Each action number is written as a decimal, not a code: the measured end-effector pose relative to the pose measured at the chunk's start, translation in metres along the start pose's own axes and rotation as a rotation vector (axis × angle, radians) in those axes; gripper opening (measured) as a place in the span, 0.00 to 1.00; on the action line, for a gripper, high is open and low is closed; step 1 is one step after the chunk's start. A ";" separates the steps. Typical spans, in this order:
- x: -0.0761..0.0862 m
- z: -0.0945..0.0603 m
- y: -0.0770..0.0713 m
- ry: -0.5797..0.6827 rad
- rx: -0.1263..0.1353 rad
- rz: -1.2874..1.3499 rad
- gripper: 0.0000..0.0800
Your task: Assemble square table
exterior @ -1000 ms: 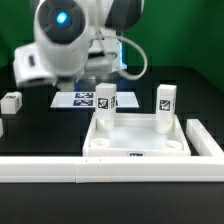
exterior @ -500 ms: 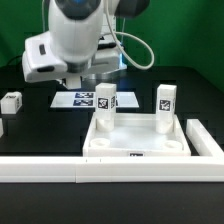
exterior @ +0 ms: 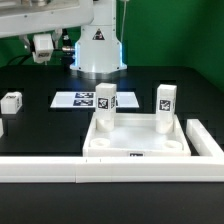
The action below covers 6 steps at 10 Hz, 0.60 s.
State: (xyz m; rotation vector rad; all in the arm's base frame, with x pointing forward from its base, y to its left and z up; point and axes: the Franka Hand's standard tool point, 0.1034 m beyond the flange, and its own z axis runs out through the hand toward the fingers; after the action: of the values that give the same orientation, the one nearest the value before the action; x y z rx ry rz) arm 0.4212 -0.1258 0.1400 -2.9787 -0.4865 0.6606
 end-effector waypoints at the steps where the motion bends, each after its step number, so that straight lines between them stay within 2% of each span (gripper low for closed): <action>1: -0.004 0.004 -0.003 0.030 0.004 -0.009 0.36; 2: 0.005 0.001 0.000 0.103 -0.007 -0.008 0.36; 3: 0.025 -0.003 -0.007 0.169 0.002 0.004 0.36; 4: 0.053 -0.023 -0.026 0.241 0.016 0.050 0.36; 5: 0.074 -0.037 -0.041 0.289 -0.002 0.090 0.36; 6: 0.093 -0.049 -0.049 0.367 -0.024 0.122 0.36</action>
Offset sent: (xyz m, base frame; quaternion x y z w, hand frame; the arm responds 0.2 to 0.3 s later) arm 0.1000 0.0849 0.0355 0.0541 0.2688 -0.0153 0.9616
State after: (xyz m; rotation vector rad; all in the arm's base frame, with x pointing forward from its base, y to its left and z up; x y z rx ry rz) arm 0.5075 -0.0488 0.1526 -3.0665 -0.2891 0.1036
